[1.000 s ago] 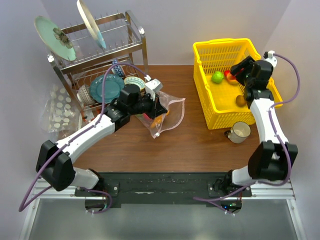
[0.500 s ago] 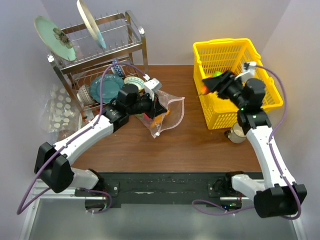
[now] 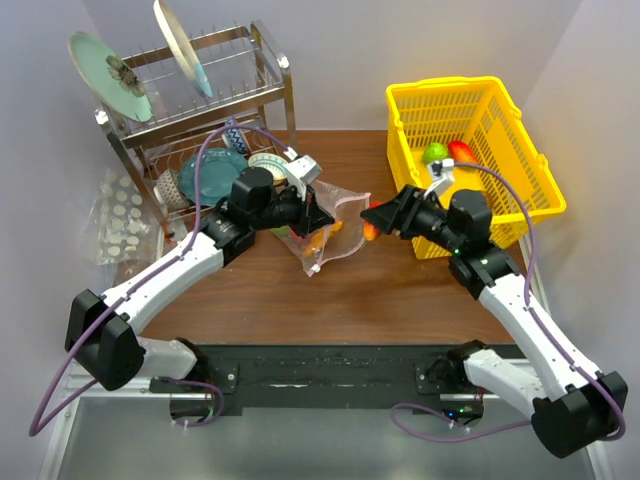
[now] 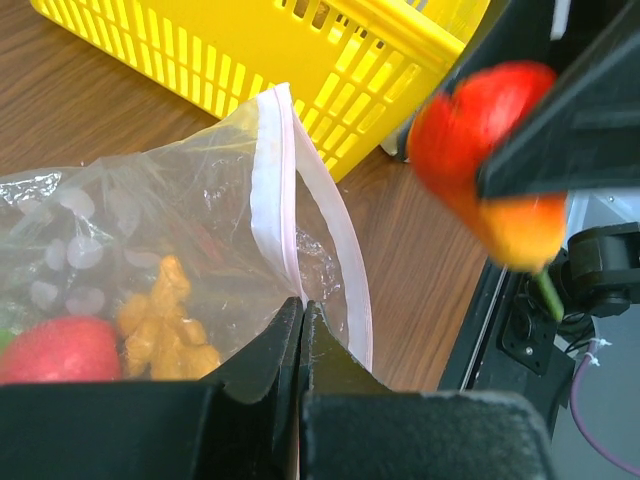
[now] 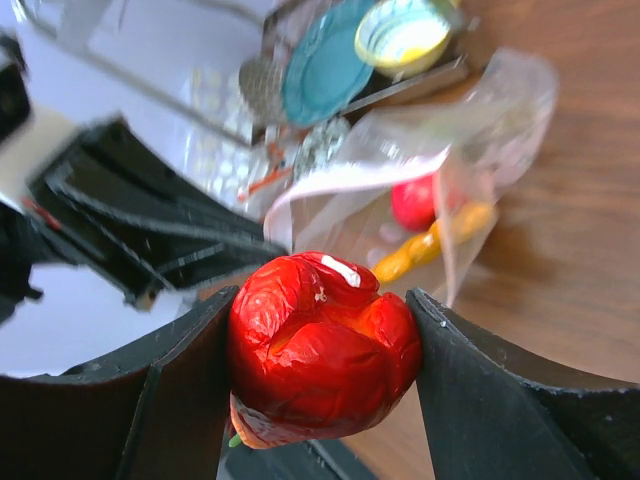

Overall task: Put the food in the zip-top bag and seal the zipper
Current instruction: Place the fake fruit in the zipper food storage bag, then pick up the fake fruit from the bin.

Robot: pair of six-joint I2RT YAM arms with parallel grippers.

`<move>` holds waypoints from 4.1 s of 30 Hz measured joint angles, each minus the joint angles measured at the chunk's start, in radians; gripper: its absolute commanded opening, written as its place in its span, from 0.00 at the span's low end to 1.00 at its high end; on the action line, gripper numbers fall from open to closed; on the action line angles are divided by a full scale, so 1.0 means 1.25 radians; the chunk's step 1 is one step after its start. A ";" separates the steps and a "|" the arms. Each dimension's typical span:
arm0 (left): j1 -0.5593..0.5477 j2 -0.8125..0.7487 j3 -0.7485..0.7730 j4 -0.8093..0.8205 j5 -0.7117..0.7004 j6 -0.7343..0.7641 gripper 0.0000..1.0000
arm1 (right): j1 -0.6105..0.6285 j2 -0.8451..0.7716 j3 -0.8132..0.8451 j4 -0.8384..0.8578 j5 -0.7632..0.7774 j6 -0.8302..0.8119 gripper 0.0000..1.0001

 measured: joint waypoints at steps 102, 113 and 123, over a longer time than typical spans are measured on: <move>0.002 0.022 -0.013 0.005 -0.167 0.033 0.00 | -0.337 1.197 0.961 -0.163 0.419 -0.307 0.78; 0.002 0.023 -0.013 0.006 -0.165 0.038 0.00 | -0.335 1.183 0.898 -0.081 0.400 -0.304 0.65; 0.002 0.023 -0.013 0.006 -0.153 0.044 0.00 | -0.335 0.955 0.714 -0.072 0.400 -0.309 0.64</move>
